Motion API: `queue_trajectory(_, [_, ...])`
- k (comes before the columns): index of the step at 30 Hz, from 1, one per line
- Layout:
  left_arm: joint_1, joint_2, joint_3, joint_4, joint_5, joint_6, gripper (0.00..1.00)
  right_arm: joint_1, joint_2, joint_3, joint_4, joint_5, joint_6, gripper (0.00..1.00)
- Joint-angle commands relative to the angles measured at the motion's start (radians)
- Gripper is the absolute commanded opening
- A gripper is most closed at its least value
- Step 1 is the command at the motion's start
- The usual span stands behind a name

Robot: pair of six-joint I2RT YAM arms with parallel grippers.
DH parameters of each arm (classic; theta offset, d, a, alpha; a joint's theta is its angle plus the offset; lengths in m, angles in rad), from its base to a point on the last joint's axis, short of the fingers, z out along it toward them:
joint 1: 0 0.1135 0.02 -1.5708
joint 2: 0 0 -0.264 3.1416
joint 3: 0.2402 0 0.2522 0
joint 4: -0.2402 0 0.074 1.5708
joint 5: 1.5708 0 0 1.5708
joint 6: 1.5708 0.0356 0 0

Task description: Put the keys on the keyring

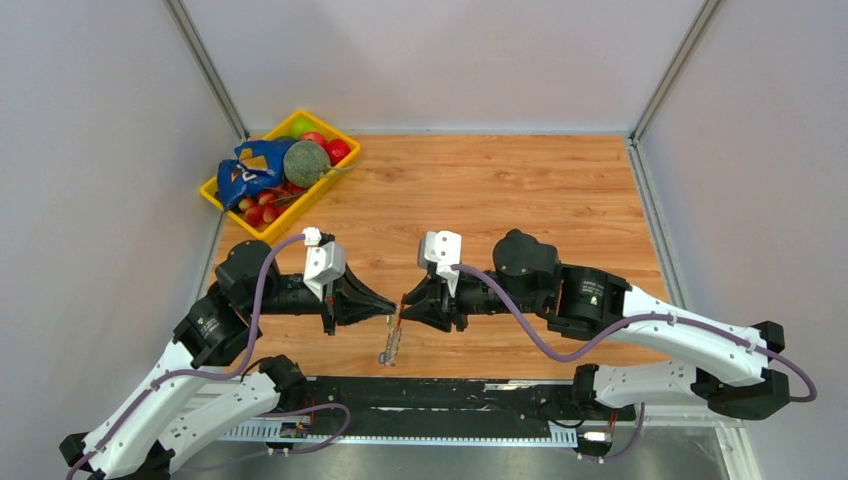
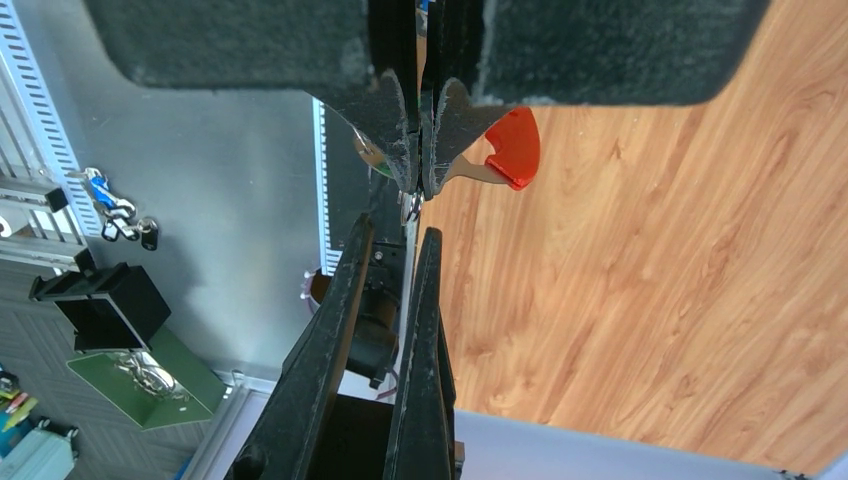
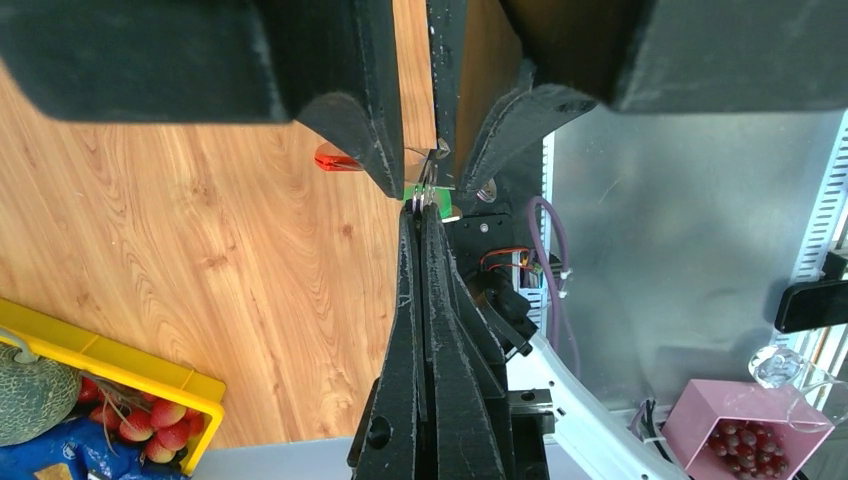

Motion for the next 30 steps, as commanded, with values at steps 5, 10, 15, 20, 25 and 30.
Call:
queue_trajectory(5, [0.002, -0.014, 0.044, 0.014, 0.009, 0.035, 0.0, -0.003, 0.023, 0.054, 0.0, -0.005, 0.036, 0.26])
queue_trajectory(10, [0.002, -0.021, 0.043, 0.015, 0.003, 0.036, 0.0, -0.008, 0.038, 0.057, -0.015, -0.012, 0.041, 0.24])
queue_trajectory(15, [0.002, -0.022, 0.041, 0.018, -0.002, 0.034, 0.0, -0.011, 0.044, 0.059, -0.019, -0.023, 0.043, 0.21])
queue_trajectory(20, [0.002, -0.026, 0.042, 0.022, -0.002, 0.031, 0.0, -0.011, 0.047, 0.063, -0.021, -0.025, 0.042, 0.01])
queue_trajectory(25, [0.002, -0.031, 0.036, 0.032, -0.006, 0.027, 0.0, -0.011, 0.045, 0.056, -0.009, -0.034, 0.032, 0.0])
queue_trajectory(30, [0.002, -0.058, 0.01, 0.061, -0.011, 0.015, 0.2, -0.011, -0.009, -0.006, 0.095, -0.005, 0.036, 0.0])
